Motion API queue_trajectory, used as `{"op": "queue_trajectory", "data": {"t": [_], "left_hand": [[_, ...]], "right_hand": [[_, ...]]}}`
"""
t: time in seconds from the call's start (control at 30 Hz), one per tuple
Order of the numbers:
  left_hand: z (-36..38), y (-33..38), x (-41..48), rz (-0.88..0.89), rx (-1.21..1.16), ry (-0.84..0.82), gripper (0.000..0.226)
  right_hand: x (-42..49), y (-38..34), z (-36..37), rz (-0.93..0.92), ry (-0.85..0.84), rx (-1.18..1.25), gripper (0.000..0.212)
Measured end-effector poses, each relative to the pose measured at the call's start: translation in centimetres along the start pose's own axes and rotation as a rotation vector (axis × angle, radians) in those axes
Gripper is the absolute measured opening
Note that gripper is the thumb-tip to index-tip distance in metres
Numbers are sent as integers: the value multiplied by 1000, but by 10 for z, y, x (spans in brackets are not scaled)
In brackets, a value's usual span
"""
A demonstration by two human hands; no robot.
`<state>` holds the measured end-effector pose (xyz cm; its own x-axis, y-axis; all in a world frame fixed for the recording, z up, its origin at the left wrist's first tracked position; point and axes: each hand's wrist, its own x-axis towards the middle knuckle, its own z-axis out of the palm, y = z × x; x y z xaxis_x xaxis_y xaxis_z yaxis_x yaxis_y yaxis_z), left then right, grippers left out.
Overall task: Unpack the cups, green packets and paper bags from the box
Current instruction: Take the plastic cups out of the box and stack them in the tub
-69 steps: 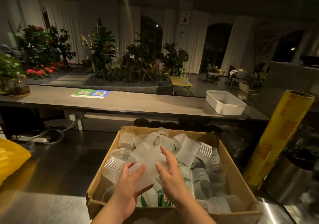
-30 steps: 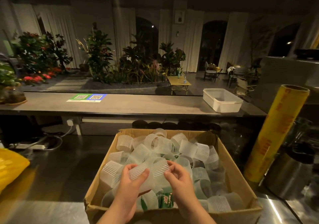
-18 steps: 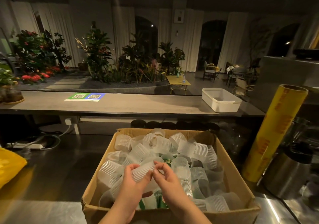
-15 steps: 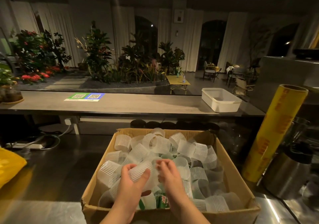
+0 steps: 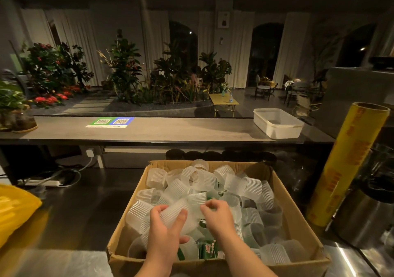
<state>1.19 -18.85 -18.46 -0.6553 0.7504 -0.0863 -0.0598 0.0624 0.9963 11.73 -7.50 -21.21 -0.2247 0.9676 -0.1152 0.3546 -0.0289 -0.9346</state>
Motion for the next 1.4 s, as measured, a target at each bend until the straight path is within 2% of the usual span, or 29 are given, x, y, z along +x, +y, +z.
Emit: {"op": "queue_trajectory", "data": {"t": [0.07, 0.17, 0.23, 0.33, 0.4, 0.47, 0.5, 0.57, 0.6, 0.63, 0.7, 0.77, 0.83, 0.93, 1.03, 1.1, 1.17, 1.27, 1.33, 1.4], "left_hand": [[2, 1, 2, -6, 6, -6, 44], [4, -1, 5, -20, 20, -24, 45], [4, -2, 6, -34, 30, -43, 43], [5, -2, 4, -57, 42, -115, 36], [5, -1, 3, -77, 29, -147, 33], [4, 0, 4, -93, -3, -144, 32], [4, 1, 4, -99, -11, -144, 32], [4, 0, 5, -108, -7, -147, 32], [3, 0, 5, -111, 0, -151, 33], [4, 0, 6, -113, 10, -156, 34], [4, -1, 7, -115, 27, -163, 35], [5, -1, 8, -118, 38, -167, 36], [6, -1, 8, -113, 57, -172, 36], [6, -1, 7, -110, 76, -177, 36], [4, 0, 5, -103, 98, -181, 36], [4, 0, 4, -91, 110, -183, 36], [4, 1, 3, -88, 107, -177, 35], [6, 1, 3, -91, 96, -167, 34], [7, 1, 3, -93, 80, -155, 34], [9, 1, 2, -100, 66, -150, 34]], "right_hand": [[-8, -6, -12, -28, 22, 234, 14], [-21, -11, -25, -36, -119, 487, 23], [-32, -14, -32, -40, -219, 535, 31], [-46, -20, -39, -68, -356, 474, 33], [-49, -22, -40, -92, -440, 399, 21], [-47, -21, -39, -132, -422, 320, 17], [-43, -19, -41, -168, -327, 233, 17], [-29, -11, -49, -270, 4, -131, 8], [-20, -5, -55, -306, 115, -341, 14], [-11, 3, -61, -294, 152, -512, 29], [5, 18, -69, -139, 119, -692, 64], [13, 26, -73, -10, 104, -723, 87], [20, 29, -73, -3, 115, -744, 85], [23, 26, -71, -47, 69, -801, 61], [18, 21, -69, -86, 60, -732, 31], [13, 17, -67, -170, 92, -623, 26], [3, 11, -66, -225, 71, -461, 41], [-16, 6, -69, -229, -83, -270, 70], [-26, 9, -71, -234, -189, -249, 75], [-33, 10, -74, -241, -247, -232, 69]]}}
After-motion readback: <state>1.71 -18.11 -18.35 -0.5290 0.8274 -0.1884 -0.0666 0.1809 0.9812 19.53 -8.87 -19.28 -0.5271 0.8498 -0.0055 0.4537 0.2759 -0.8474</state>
